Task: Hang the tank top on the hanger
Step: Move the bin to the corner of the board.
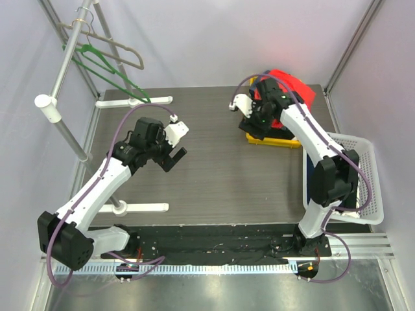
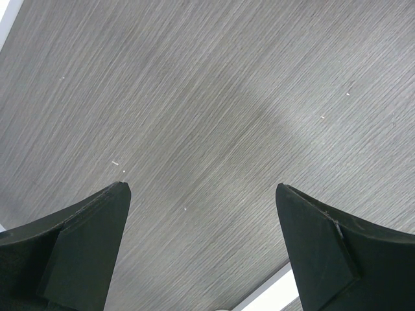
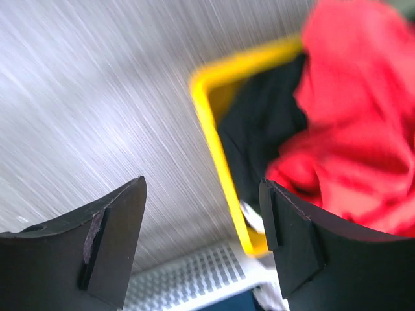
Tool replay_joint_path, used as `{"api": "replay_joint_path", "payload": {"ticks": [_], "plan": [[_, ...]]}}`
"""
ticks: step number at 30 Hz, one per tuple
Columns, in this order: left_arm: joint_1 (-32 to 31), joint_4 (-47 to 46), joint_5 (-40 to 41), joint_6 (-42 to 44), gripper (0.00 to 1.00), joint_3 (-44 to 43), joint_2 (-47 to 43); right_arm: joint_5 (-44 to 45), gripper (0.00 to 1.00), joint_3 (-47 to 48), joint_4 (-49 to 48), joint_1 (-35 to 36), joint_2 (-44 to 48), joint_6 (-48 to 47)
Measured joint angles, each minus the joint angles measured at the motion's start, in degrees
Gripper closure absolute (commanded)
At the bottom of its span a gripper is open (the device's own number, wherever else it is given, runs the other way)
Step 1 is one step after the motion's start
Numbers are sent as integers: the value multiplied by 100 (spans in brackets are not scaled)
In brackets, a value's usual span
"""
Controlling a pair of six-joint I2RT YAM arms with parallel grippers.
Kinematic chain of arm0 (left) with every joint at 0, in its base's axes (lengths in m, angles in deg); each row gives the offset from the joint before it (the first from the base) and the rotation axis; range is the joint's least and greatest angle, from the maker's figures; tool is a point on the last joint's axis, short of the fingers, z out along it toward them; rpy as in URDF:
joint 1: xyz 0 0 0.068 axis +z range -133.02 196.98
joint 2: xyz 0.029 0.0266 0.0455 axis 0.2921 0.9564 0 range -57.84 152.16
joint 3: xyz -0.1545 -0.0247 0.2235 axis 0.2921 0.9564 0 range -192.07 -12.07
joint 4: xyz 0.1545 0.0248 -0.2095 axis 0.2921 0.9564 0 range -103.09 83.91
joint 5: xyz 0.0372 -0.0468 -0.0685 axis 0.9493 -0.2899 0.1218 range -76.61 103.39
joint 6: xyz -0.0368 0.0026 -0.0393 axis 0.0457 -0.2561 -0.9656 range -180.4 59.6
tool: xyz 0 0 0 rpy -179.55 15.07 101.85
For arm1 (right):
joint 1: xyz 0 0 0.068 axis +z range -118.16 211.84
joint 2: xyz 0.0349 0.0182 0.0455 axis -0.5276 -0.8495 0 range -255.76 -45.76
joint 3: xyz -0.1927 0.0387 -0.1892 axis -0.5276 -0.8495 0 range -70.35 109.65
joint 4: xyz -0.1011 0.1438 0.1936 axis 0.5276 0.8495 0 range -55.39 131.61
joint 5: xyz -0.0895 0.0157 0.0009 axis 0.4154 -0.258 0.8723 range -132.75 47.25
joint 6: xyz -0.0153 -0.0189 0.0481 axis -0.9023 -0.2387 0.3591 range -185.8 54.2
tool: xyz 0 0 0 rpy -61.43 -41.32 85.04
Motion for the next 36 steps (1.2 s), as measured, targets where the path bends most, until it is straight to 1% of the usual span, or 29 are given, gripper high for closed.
{"api": "replay_joint_path", "payload": {"ticks": [4, 6, 9, 10, 13, 17, 21, 30, 36], "plan": [[0, 0, 0, 0, 0, 48, -120, -26, 22, 240, -216, 614, -297, 391], [0, 2, 0, -4, 0, 92, -190, 44, 21, 400, -422, 909, -629, 629], [0, 0, -2, -17, 0, 122, -238, 142, 19, 896, -584, 1115, -1303, 916], [0, 2, -2, -20, 0, 125, -240, 205, 15, 1071, -660, 1132, -1534, 988], [4, 2, -9, -24, 0, 125, -256, 461, 7, 1425, -807, 1097, -2076, 1185], [4, 0, -15, -24, 0, 127, -278, 769, 2, 1572, -876, 946, -2476, 1377], [4, -2, -22, -24, 0, 138, -280, 841, 0, 1572, -868, 728, -2562, 1517], [4, -9, -76, -35, 0, 140, -280, 874, 0, 1572, -866, 216, -2570, 1596], [9, -22, -85, -46, 0, 140, -280, 1276, 0, 1572, -1069, 22, -2682, 1596]]}}
